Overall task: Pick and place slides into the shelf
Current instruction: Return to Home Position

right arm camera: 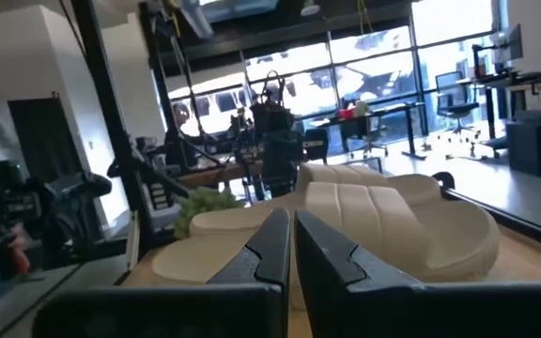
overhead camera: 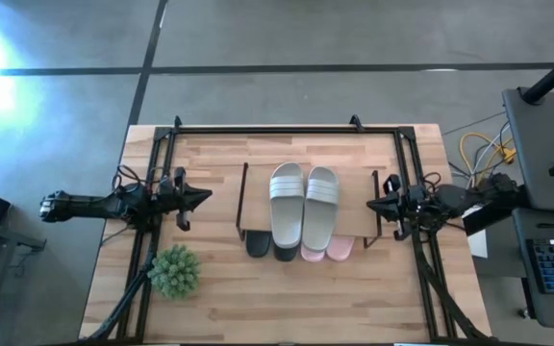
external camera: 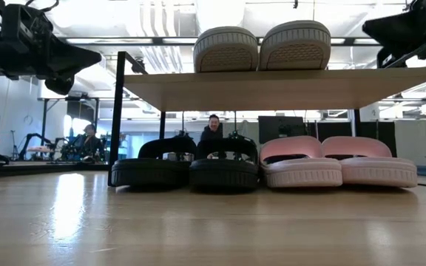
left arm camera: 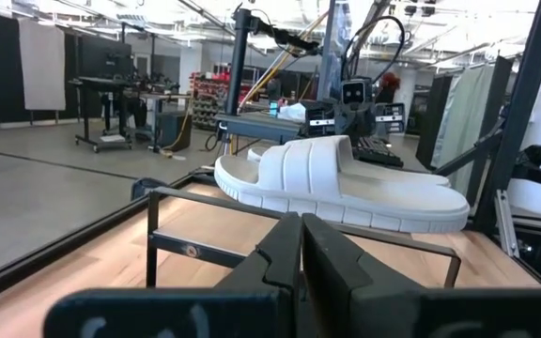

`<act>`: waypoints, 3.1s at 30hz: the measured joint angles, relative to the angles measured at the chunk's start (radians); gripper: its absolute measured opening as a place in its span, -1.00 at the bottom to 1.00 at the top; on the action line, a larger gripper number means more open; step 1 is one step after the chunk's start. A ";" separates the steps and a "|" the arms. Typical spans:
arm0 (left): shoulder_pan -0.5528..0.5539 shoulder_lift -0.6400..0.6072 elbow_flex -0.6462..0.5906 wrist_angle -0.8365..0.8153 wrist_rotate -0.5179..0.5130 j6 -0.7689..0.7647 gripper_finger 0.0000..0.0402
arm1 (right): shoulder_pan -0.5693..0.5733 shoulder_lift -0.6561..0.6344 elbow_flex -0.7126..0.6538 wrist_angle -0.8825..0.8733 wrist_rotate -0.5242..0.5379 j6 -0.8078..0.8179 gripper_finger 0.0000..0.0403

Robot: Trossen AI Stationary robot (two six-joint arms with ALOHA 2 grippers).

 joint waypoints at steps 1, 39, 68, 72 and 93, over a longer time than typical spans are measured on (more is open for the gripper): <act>0.000 0.000 0.000 -0.001 0.000 0.000 -1.00 | -0.010 0.000 -0.002 -0.001 -0.012 0.002 -0.94; 0.000 0.001 -0.001 0.001 -0.004 -0.014 -1.00 | -0.250 -0.001 -0.027 -0.066 -0.355 0.090 -0.94; 0.000 0.019 -0.001 0.001 -0.027 -0.158 -1.00 | -0.250 -0.001 -0.028 -0.068 -0.195 0.082 -0.94; 0.000 0.023 -0.001 0.002 -0.026 -0.158 -1.00 | -0.250 -0.001 -0.028 -0.068 -0.194 0.082 -0.94; 0.000 0.023 -0.001 0.000 -0.026 -0.158 -1.00 | -0.250 0.000 -0.028 -0.067 -0.195 0.082 -0.94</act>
